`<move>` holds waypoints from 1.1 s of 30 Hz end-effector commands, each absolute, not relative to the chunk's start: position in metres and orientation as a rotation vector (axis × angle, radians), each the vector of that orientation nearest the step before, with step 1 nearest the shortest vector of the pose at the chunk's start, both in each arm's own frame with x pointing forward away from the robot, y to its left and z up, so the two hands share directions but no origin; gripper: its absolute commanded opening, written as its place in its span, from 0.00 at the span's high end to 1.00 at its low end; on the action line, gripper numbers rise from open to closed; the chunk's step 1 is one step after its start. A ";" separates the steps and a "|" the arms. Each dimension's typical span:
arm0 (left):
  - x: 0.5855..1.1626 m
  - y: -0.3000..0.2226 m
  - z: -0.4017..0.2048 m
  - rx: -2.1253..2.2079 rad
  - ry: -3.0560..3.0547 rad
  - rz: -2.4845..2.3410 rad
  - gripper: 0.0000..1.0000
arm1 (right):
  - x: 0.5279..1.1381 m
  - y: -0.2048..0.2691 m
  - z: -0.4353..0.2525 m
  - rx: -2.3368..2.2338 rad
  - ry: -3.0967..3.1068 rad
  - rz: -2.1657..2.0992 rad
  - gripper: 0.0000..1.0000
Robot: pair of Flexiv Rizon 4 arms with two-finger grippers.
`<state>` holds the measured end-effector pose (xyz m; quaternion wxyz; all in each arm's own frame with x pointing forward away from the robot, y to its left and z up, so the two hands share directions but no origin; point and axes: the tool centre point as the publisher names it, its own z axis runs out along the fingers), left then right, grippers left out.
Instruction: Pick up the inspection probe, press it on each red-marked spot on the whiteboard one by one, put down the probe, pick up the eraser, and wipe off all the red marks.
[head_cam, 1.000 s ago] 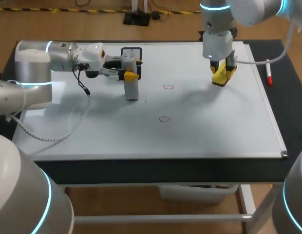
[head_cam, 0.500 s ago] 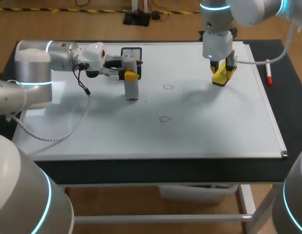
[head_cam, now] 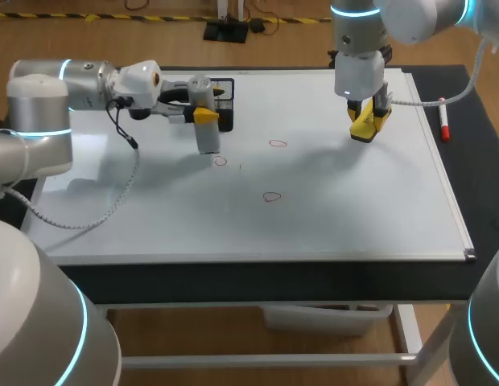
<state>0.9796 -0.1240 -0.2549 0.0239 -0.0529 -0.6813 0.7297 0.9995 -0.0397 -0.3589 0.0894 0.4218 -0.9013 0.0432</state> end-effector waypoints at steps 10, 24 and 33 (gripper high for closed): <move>0.977 -0.044 -0.241 0.035 -2.259 2.310 1.00 | 0.999 -0.041 -0.357 1.256 -2.680 0.133 1.00; 0.988 0.017 -0.246 0.196 -2.380 2.345 1.00 | 0.999 -0.041 -0.357 1.256 -2.680 0.133 1.00; 1.002 0.036 -0.251 0.270 -2.422 2.388 1.00 | 0.999 -0.041 -0.357 1.256 -2.680 0.133 1.00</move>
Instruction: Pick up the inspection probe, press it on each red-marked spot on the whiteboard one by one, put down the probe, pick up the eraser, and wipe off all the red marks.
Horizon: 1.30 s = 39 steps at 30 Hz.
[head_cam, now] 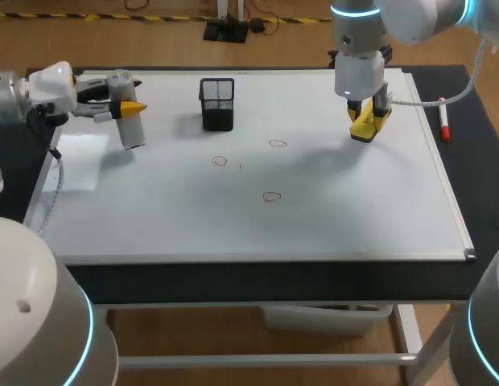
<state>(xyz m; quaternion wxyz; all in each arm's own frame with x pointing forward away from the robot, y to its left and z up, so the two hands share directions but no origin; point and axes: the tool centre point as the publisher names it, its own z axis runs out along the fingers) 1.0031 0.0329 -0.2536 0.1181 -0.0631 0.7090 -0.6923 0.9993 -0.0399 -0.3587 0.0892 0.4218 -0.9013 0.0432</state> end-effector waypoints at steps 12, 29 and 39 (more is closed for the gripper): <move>1.009 0.050 -0.247 -0.278 2.038 -1.960 1.00 | 0.999 -0.041 -0.357 1.256 -2.680 0.133 1.00; 1.009 0.050 -0.247 -0.278 2.038 -1.960 1.00 | 0.991 -0.011 -0.367 1.361 -2.665 0.074 1.00; 1.009 0.050 -0.247 -0.278 2.038 -1.960 1.00 | 0.970 0.046 -0.370 1.561 -2.638 -0.010 1.00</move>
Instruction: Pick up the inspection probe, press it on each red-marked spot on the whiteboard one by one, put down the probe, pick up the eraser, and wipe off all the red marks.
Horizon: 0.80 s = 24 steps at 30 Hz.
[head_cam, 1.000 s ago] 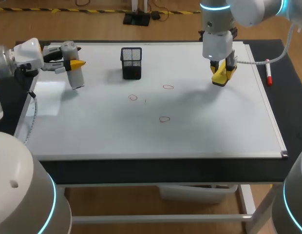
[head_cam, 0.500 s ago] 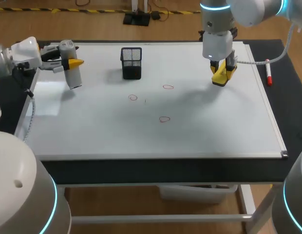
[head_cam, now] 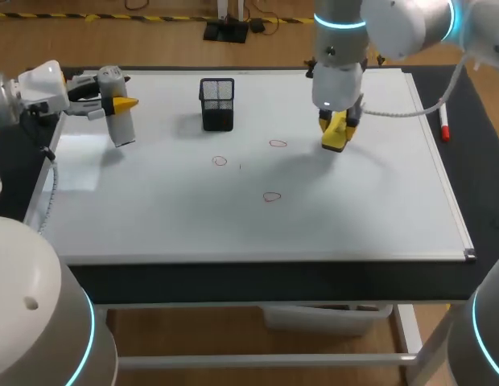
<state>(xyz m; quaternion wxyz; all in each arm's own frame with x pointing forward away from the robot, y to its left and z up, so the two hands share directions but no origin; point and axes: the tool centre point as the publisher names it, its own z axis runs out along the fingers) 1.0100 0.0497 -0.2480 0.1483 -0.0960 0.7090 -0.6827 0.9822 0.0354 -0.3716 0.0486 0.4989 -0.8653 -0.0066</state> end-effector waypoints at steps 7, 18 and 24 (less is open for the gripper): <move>1.009 0.050 -0.247 -0.278 2.038 -1.960 1.00 | 0.963 0.094 -0.367 1.694 -2.552 -0.084 1.00; 1.009 0.050 -0.247 -0.278 2.038 -1.960 1.00 | 0.962 0.182 -0.367 1.905 -2.348 -0.109 1.00; 1.009 0.050 -0.247 -0.278 2.038 -1.960 1.00 | 0.956 0.234 -0.380 1.994 -2.235 -0.094 1.00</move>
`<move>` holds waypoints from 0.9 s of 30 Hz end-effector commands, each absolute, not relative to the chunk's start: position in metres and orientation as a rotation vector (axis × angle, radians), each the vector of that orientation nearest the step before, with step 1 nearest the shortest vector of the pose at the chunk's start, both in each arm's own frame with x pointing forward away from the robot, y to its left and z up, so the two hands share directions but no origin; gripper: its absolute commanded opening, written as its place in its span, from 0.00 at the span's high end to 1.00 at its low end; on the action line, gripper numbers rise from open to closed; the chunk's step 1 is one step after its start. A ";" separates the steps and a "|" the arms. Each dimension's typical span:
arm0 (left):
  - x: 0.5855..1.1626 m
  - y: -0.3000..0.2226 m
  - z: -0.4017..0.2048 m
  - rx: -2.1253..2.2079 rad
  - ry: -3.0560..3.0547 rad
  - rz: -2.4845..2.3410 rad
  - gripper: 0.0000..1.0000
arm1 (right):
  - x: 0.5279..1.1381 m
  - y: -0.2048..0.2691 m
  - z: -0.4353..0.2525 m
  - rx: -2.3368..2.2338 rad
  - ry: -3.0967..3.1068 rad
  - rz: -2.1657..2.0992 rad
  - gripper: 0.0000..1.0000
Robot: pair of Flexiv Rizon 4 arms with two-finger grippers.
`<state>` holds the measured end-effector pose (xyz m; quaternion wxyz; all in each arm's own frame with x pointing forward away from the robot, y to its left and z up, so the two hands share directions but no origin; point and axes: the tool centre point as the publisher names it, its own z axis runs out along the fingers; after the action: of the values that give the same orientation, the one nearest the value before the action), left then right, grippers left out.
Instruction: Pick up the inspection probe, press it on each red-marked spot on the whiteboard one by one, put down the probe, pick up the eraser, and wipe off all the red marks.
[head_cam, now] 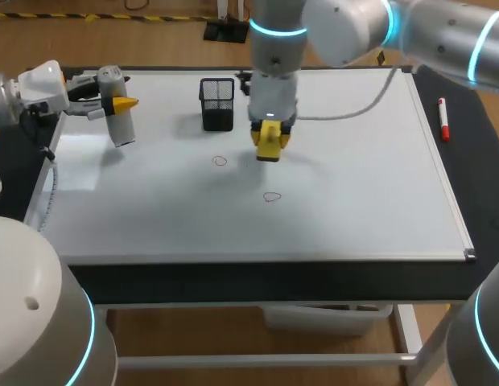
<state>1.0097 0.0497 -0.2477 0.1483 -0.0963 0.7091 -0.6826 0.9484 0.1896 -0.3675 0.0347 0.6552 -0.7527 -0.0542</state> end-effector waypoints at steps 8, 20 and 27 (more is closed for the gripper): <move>1.009 0.050 -0.247 -0.278 2.038 -1.960 1.00 | 0.949 0.276 -0.394 2.113 -2.126 -0.124 1.00; 1.009 0.050 -0.247 -0.278 2.038 -1.960 1.00 | 0.956 0.308 -0.407 2.172 -2.087 -0.172 1.00; 1.009 0.050 -0.247 -0.278 2.038 -1.960 1.00 | 0.957 0.316 -0.413 2.189 -2.064 -0.170 1.00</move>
<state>1.0097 0.0499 -0.2476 0.1484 -0.0964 0.7091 -0.6825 0.9526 0.3115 -0.4094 0.0556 0.7244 -0.6845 -0.0609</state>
